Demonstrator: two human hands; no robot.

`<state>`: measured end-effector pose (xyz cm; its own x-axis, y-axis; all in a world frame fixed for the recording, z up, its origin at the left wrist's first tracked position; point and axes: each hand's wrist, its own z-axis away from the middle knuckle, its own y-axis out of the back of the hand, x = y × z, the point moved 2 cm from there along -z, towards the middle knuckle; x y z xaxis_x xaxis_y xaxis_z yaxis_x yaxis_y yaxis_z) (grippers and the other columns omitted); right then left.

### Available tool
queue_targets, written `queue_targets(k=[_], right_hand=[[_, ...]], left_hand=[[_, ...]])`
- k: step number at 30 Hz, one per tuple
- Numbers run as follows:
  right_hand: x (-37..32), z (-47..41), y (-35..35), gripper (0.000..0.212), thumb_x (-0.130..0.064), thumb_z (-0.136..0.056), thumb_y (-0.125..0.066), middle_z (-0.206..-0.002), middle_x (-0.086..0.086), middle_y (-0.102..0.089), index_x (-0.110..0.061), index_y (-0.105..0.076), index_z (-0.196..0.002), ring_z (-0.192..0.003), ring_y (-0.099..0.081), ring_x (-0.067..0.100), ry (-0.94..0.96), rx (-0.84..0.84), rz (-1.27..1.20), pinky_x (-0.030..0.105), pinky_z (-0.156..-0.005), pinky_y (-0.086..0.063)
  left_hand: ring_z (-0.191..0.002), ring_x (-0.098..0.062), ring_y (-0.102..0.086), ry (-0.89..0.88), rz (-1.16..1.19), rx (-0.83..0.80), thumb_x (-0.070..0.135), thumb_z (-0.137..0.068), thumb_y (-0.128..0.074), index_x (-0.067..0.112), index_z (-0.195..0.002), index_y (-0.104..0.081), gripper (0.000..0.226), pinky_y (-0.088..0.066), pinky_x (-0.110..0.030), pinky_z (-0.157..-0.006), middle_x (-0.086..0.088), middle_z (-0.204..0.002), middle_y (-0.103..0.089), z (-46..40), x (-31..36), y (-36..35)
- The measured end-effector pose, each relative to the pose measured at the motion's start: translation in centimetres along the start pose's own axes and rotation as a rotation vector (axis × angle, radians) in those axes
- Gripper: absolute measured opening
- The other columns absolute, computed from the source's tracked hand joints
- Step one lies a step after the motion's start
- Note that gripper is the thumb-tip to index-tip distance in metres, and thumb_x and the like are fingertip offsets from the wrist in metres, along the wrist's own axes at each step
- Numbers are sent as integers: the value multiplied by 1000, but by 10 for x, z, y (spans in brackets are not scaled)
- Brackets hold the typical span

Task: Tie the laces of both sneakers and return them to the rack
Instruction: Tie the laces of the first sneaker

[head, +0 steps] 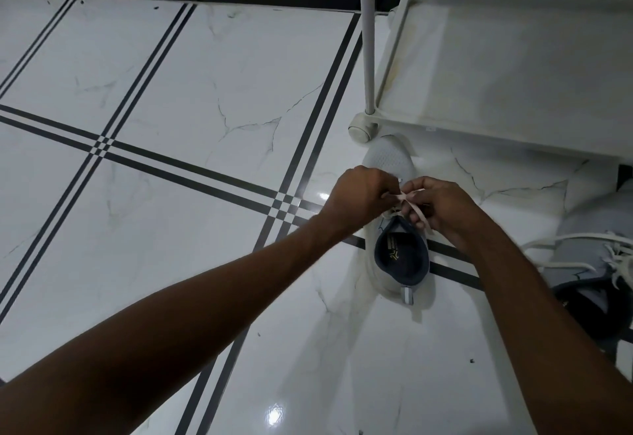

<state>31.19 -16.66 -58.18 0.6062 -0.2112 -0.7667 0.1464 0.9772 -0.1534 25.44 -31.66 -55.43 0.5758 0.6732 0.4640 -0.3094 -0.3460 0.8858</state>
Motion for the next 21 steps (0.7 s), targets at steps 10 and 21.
queue_targets(k=[10,21], right_hand=[[8,-5,3,27,-2,-94,-51,-77,4,-62,-15,-73,-104,-48,-36,8,-21,-31,8,19,-41,-30],[28,-13,13,2,-9,-84,-74,-61,2,-57,-8,-73,-85,-49,-39,10,-61,391,-31,18,-39,-38]], left_hand=[[-61,-13,-60,66,117,157,12,-83,-65,14,-83,-66,3,-41,-21,-55,1,-73,-70,0,20,-10],[-53,2,-55,346,409,-27,14,-67,-86,14,-71,-72,14,-40,-11,-56,10,-64,-65,17,-9,-7]])
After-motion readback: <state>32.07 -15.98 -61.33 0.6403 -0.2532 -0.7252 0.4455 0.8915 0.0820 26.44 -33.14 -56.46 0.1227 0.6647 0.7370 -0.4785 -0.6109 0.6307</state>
